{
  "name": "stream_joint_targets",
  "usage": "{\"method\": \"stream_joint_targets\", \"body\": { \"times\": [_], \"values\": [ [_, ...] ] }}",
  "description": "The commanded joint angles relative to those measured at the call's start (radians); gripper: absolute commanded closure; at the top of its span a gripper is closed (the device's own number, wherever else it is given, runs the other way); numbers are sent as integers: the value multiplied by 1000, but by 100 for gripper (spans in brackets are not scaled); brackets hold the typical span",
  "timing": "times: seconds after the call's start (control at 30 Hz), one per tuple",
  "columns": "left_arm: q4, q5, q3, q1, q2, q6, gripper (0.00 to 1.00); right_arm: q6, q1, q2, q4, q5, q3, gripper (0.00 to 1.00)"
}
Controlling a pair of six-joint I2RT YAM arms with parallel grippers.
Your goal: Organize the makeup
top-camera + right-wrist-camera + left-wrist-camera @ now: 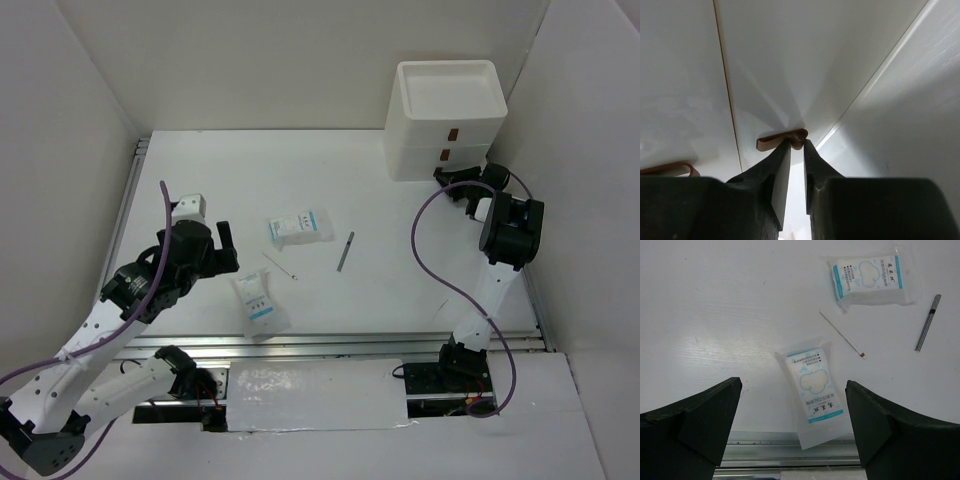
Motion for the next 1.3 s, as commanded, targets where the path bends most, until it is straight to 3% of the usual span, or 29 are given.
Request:
{"method": "stream_joint_targets", "body": {
  "times": [0.0,0.13,0.17,0.27,0.47,0.8,1.27],
  "values": [
    [30,9,-5,7,1,18,1,9,-3,21,104,9,37,78],
    [33,14,-8,7,6,23,1,1,-3,19,135,7,34,86],
    [35,15,-6,7,6,23,1,3,-4,18,140,7,31,96],
    [35,17,-8,7,10,23,1,-2,-3,15,143,7,26,100],
    [33,18,-6,7,7,21,1,-5,-3,-28,152,12,-29,100],
    [38,28,-8,6,-11,23,0,-60,0,-179,-39,35,-96,100],
    [52,51,-18,7,-74,26,1,-132,-12,-429,-189,133,-325,100]
  ]
}}
